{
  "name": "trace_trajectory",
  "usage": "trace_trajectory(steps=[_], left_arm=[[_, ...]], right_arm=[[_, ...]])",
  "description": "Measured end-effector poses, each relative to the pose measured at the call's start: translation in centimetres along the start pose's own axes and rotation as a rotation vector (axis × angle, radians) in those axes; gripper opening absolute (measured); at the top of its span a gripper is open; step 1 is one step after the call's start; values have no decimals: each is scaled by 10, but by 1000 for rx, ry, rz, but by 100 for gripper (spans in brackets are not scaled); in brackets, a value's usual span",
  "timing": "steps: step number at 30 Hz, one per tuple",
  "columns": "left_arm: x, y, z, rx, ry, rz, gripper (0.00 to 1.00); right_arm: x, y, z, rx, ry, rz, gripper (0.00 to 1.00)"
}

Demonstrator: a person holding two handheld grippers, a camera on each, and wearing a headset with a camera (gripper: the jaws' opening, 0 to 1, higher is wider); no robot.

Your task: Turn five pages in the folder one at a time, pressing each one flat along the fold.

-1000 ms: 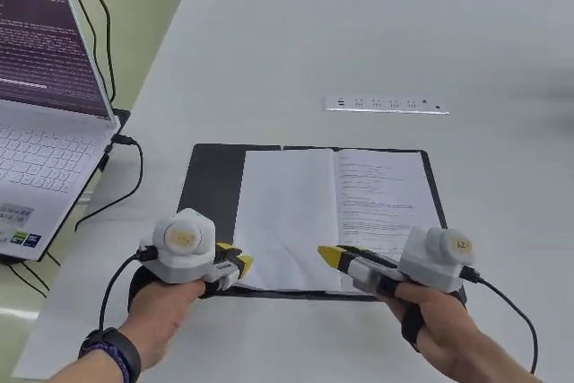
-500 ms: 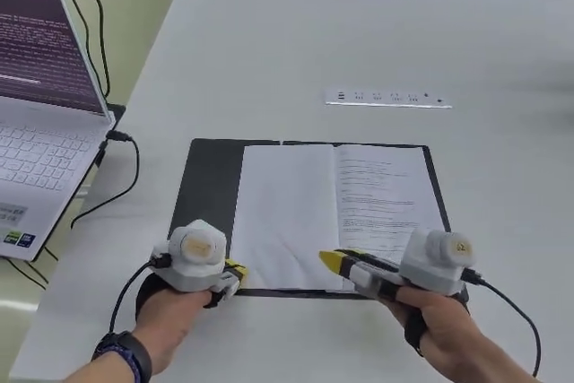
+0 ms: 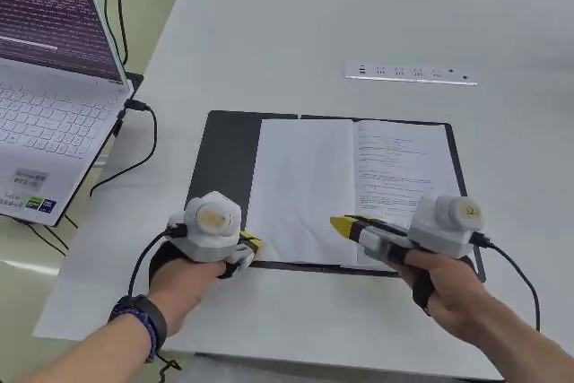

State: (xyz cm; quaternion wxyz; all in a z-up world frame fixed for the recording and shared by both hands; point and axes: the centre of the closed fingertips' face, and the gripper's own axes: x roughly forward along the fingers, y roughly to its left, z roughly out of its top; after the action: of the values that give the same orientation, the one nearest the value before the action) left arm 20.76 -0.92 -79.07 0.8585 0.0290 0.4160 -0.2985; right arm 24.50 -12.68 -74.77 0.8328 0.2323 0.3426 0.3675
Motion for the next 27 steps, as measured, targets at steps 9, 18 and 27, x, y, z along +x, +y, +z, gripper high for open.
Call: trace_trajectory(steps=[9, 18, 27], left_arm=[[1, 1, 0, 3, -14, 2, 0], [2, 3, 0, -23, -17, 5, 0], [2, 2, 0, 2, -10, 17, 0]], right_arm=[[15, -20, 22, 1, -25, -26, 12], [30, -45, 42, 53, -80, -60, 9], [39, -56, 47, 50, -98, -103, 0]])
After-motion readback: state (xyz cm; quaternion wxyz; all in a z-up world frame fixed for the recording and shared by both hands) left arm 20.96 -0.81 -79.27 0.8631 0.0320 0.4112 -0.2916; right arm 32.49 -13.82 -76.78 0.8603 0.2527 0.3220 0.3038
